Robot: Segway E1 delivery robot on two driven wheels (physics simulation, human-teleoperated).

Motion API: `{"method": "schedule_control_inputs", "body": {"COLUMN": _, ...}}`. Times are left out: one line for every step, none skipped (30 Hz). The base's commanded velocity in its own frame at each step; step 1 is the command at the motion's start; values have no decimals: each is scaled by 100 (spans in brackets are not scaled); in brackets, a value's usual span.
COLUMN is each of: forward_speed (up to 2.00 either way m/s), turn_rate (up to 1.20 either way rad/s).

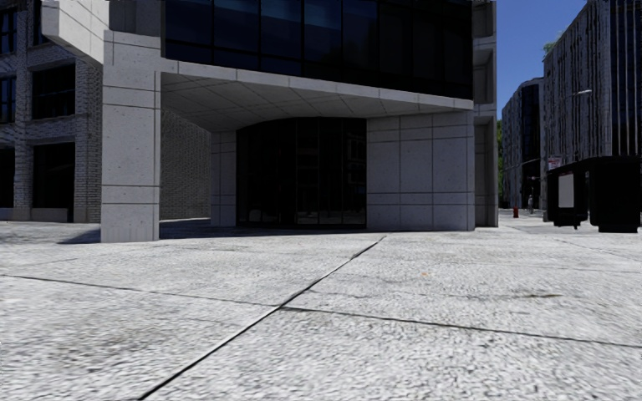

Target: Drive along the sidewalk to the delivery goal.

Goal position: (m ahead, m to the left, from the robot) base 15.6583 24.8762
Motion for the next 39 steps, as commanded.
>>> {"method": "schedule_control_inputs", "body": {"forward_speed": 138, "turn_rate": 50}}
{"method": "schedule_control_inputs", "body": {"forward_speed": 138, "turn_rate": 50}}
{"method": "schedule_control_inputs", "body": {"forward_speed": 138, "turn_rate": 50}}
{"method": "schedule_control_inputs", "body": {"forward_speed": 138, "turn_rate": 50}}
{"method": "schedule_control_inputs", "body": {"forward_speed": 138, "turn_rate": 50}}
{"method": "schedule_control_inputs", "body": {"forward_speed": 138, "turn_rate": 50}}
{"method": "schedule_control_inputs", "body": {"forward_speed": 138, "turn_rate": 50}}
{"method": "schedule_control_inputs", "body": {"forward_speed": 138, "turn_rate": 50}}
{"method": "schedule_control_inputs", "body": {"forward_speed": 138, "turn_rate": 50}}
{"method": "schedule_control_inputs", "body": {"forward_speed": 138, "turn_rate": 50}}
{"method": "schedule_control_inputs", "body": {"forward_speed": 138, "turn_rate": 50}}
{"method": "schedule_control_inputs", "body": {"forward_speed": 138, "turn_rate": 50}}
{"method": "schedule_control_inputs", "body": {"forward_speed": 138, "turn_rate": 50}}
{"method": "schedule_control_inputs", "body": {"forward_speed": 138, "turn_rate": 54}}
{"method": "schedule_control_inputs", "body": {"forward_speed": 138, "turn_rate": 55}}
{"method": "schedule_control_inputs", "body": {"forward_speed": 138, "turn_rate": 56}}
{"method": "schedule_control_inputs", "body": {"forward_speed": 138, "turn_rate": 56}}
{"method": "schedule_control_inputs", "body": {"forward_speed": 138, "turn_rate": 58}}
{"method": "schedule_control_inputs", "body": {"forward_speed": 138, "turn_rate": 59}}
{"method": "schedule_control_inputs", "body": {"forward_speed": 138, "turn_rate": 60}}
{"method": "schedule_control_inputs", "body": {"forward_speed": 138, "turn_rate": 61}}
{"method": "schedule_control_inputs", "body": {"forward_speed": 138, "turn_rate": 61}}
{"method": "schedule_control_inputs", "body": {"forward_speed": 138, "turn_rate": 61}}
{"method": "schedule_control_inputs", "body": {"forward_speed": 138, "turn_rate": 61}}
{"method": "schedule_control_inputs", "body": {"forward_speed": 148, "turn_rate": 61}}
{"method": "schedule_control_inputs", "body": {"forward_speed": 200, "turn_rate": 61}}
{"method": "schedule_control_inputs", "body": {"forward_speed": 200, "turn_rate": 61}}
{"method": "schedule_control_inputs", "body": {"forward_speed": 200, "turn_rate": 61}}
{"method": "schedule_control_inputs", "body": {"forward_speed": 200, "turn_rate": 61}}
{"method": "schedule_control_inputs", "body": {"forward_speed": 200, "turn_rate": 61}}
{"method": "schedule_control_inputs", "body": {"forward_speed": 200, "turn_rate": 61}}
{"method": "schedule_control_inputs", "body": {"forward_speed": 200, "turn_rate": 61}}
{"method": "schedule_control_inputs", "body": {"forward_speed": 200, "turn_rate": 61}}
{"method": "schedule_control_inputs", "body": {"forward_speed": 200, "turn_rate": 61}}
{"method": "schedule_control_inputs", "body": {"forward_speed": 200, "turn_rate": 61}}
{"method": "schedule_control_inputs", "body": {"forward_speed": 200, "turn_rate": 62}}
{"method": "schedule_control_inputs", "body": {"forward_speed": 200, "turn_rate": 62}}
{"method": "schedule_control_inputs", "body": {"forward_speed": 200, "turn_rate": 62}}
{"method": "schedule_control_inputs", "body": {"forward_speed": 200, "turn_rate": 62}}
